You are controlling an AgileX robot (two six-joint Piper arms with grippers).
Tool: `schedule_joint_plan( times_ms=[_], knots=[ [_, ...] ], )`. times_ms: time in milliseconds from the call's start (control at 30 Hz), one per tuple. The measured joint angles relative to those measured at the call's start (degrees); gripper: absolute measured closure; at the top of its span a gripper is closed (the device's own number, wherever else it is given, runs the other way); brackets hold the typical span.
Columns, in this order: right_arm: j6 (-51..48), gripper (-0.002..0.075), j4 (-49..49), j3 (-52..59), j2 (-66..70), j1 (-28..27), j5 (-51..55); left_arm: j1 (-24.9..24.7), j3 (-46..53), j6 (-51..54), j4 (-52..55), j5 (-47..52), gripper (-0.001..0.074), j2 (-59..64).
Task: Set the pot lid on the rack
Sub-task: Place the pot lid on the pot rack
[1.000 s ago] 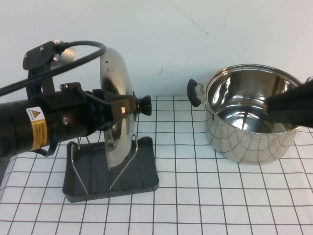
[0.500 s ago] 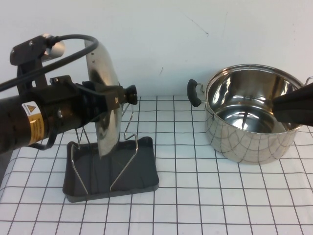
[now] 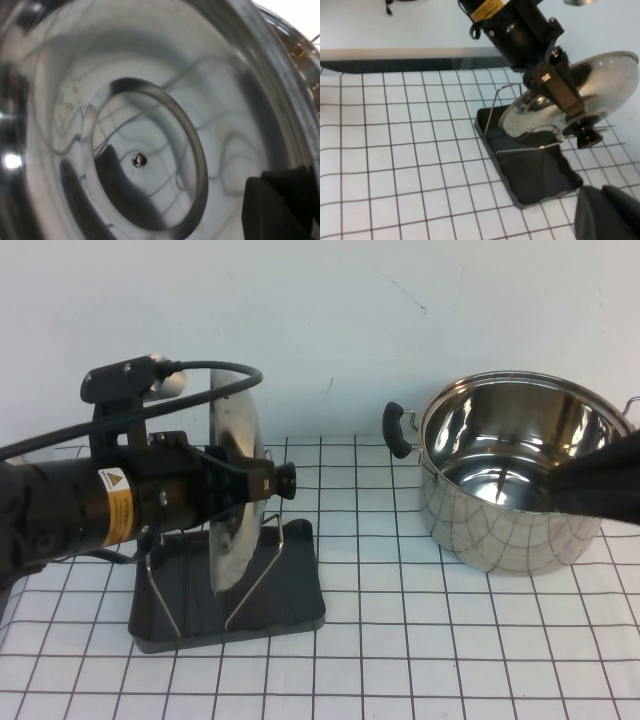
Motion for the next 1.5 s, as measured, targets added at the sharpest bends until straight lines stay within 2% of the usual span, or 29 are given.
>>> schedule_joint_plan(
  times_ms=[367,800,900,1067,1167,1267,1500],
  knots=[
    [-0.01,0.0727,0.0,1.15,0.0,0.0,-0.34,0.0,2.35,-0.55,-0.35,4.08,0.0687,0.89],
    [-0.01,0.0727,0.44,1.15,0.0,0.0,-2.36,0.0,3.27,1.39,-1.22,4.06,0.0679,1.54],
    [-0.01,0.0727,0.44,1.15,0.0,0.0,-2.36,0.0,3.31,2.08,-1.11,4.18,0.06,1.8],
    [-0.01,0.0727,0.91,1.15,0.0,0.0,-1.94,0.0,3.31,3.17,-1.01,4.45,0.0337,2.16],
    [-0.01,0.0727,1.5,1.15,0.0,0.0,-1.69,0.0,3.31,3.4,-1.01,4.45,0.0229,2.16],
    [-0.01,0.0727,1.74,1.15,0.0,0.0,-1.43,0.0,3.31,3.4,-1.01,4.45,0.0176,2.16],
    [0.11,0.0727,1.98,1.15,0.0,0.0,-0.54,0.14,3.31,3.4,-1.01,4.67,0.0157,2.16]
  ],
)
